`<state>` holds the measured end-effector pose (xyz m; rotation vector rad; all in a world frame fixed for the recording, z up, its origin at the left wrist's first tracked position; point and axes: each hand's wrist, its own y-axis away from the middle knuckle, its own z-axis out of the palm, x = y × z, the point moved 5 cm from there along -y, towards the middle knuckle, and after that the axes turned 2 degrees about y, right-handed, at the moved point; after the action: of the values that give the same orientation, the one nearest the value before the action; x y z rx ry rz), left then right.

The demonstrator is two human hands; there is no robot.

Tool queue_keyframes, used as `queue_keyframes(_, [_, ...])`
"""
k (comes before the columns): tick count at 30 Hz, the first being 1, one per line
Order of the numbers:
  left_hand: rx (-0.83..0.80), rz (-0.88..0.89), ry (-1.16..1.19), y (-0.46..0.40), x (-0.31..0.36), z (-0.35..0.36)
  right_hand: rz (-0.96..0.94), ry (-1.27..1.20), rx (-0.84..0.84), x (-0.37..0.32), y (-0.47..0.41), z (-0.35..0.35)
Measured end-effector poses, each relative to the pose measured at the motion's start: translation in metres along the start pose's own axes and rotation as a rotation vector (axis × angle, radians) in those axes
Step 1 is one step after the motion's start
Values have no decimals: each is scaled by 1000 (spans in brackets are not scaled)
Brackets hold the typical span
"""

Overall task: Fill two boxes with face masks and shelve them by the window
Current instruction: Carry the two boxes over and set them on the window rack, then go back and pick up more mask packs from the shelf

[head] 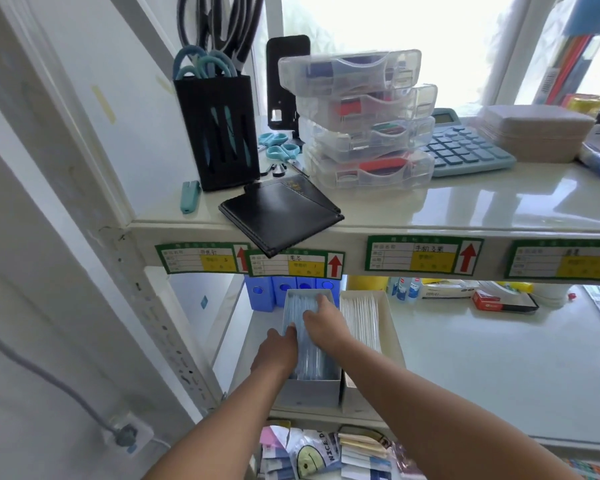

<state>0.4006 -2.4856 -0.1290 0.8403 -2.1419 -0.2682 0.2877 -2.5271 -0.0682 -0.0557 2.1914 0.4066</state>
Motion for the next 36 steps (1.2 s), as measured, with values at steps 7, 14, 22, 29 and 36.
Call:
queue_keyframes(7, [-132, 112, -175, 38, 4, -45, -222, 437, -254, -55, 8, -13])
queue_keyframes(14, [-502, 23, -195, 130, -30, -88, -383, 926, -526, -95, 34, 10])
queue_keyframes(22, [-152, -359, -341, 211, -145, -171, -516, 1202, -1066, -121, 133, 84])
queue_keyframes(29, [469, -772, -257, 340, -283, -190, -1007, 1000, -1069, -148, 272, 200])
queue_keyframes(36, [447, -970, -18, 517, -382, -110, -1454, 889, -1358, -119, 505, 274])
